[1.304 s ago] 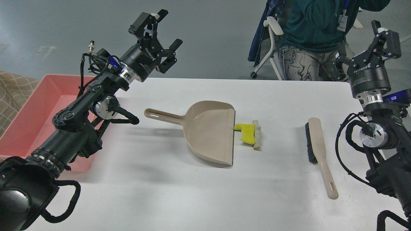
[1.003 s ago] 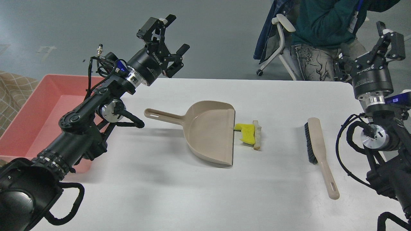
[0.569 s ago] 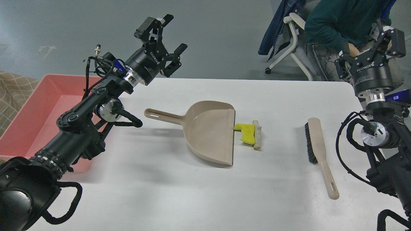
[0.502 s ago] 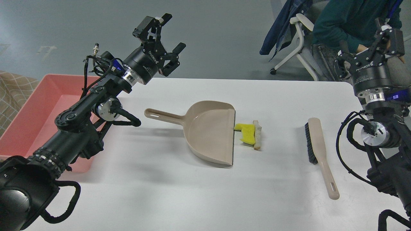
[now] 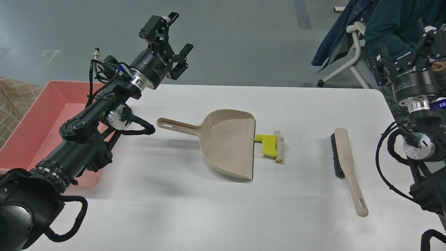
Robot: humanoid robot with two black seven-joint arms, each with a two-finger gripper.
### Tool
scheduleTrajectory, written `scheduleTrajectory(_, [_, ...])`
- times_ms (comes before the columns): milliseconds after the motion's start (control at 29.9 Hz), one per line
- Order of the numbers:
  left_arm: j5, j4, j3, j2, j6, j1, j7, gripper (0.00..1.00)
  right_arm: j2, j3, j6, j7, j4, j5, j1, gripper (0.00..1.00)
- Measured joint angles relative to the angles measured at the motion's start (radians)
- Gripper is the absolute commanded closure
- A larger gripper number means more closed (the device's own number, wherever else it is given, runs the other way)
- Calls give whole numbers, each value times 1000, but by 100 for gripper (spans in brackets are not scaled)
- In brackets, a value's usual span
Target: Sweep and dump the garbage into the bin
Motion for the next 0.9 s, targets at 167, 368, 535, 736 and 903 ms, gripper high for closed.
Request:
scheduleTrajectory(167, [8,-1,2,-5,0,6,-2,1,2,0,0,0,3,0,-4,0])
scheduleTrajectory(368, [9,-7,1,-9,23,9,-3,1,4,-1,0,-2,9,0,-12,0])
scheduleTrajectory(535, [34,-10,2,-11,27,12,-9,1,5,-2,0,-2,21,0,-23,0])
scheduleTrajectory(736, [68,-13,10,-7,28,12,-46,1,4,-2,-3,-1,28,0,-26,0])
scheduleTrajectory(903, [69,-15,33,-1,29,10,-47,1,4,-2,-4,-1,29,0,-26,0])
